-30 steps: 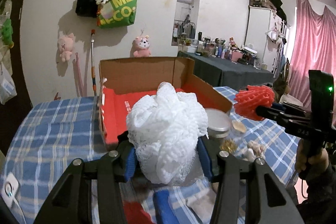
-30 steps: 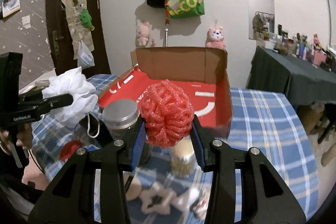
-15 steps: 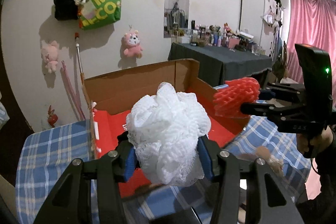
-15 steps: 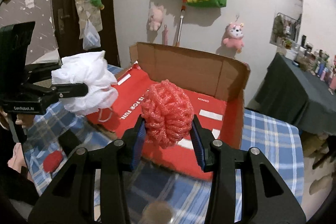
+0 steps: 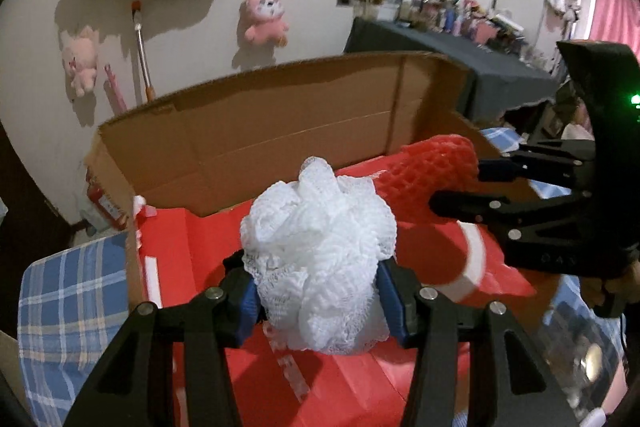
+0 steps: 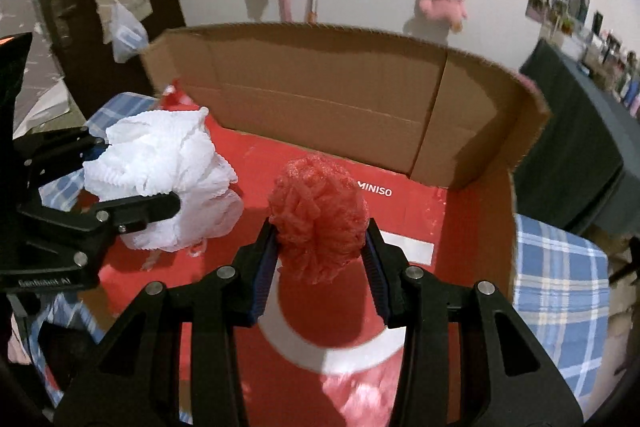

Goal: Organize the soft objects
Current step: 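Carry both poufs up and over into the red-lined cardboard box, then lower both poufs into the box and open both tools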

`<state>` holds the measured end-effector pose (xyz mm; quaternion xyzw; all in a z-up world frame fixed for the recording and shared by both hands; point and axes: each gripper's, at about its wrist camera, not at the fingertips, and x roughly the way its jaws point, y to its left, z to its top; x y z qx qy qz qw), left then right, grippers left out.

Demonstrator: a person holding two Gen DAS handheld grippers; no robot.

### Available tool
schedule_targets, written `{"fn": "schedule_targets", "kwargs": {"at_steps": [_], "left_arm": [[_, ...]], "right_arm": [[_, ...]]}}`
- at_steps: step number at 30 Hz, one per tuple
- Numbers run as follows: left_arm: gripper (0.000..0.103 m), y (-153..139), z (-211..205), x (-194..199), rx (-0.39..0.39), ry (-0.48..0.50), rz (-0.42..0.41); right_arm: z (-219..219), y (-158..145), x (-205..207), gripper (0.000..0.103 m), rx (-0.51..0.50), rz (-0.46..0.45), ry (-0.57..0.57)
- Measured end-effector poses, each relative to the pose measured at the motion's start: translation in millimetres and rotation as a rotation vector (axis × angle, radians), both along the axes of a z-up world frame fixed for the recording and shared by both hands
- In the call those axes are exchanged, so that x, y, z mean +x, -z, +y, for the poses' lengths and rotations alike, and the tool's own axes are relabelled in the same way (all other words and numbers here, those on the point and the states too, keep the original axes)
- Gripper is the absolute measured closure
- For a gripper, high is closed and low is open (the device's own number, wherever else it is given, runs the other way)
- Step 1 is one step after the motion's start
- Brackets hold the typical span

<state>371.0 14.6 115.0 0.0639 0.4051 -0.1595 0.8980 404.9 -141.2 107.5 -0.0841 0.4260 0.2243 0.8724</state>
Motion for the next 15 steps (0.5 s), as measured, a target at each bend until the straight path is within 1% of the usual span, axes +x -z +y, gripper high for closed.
{"fn": "schedule_targets", "kwargs": {"at_steps": [3,6,10,12,15], "left_arm": [[0.049,9.9,0.8,19.2,0.001,-0.033,0.021],[0.048,18.2,-2.2,34.4,0.021,-0.047,0.033],[0.047,24.0,-8.3,45.4,0.023,-0.05,0.037],[0.046,26.8,-11.8,49.3,0.027,-0.046,0.037],[0.045,31.5,-15.4,51.9,0.043,-0.044,0.038]], "right_arm": [[4.0,10.1,19.8,0.064,-0.023,0.032,0.021],[7.6,17.8,31.0,0.064,-0.038,0.057,0.031],[4.2,27.9,43.3,0.064,-0.02,0.092,0.06],[5.0,31.0,44.5,0.062,-0.043,0.083,0.068],[6.5,34.0,46.3,0.062,-0.052,0.081,0.066]]}}
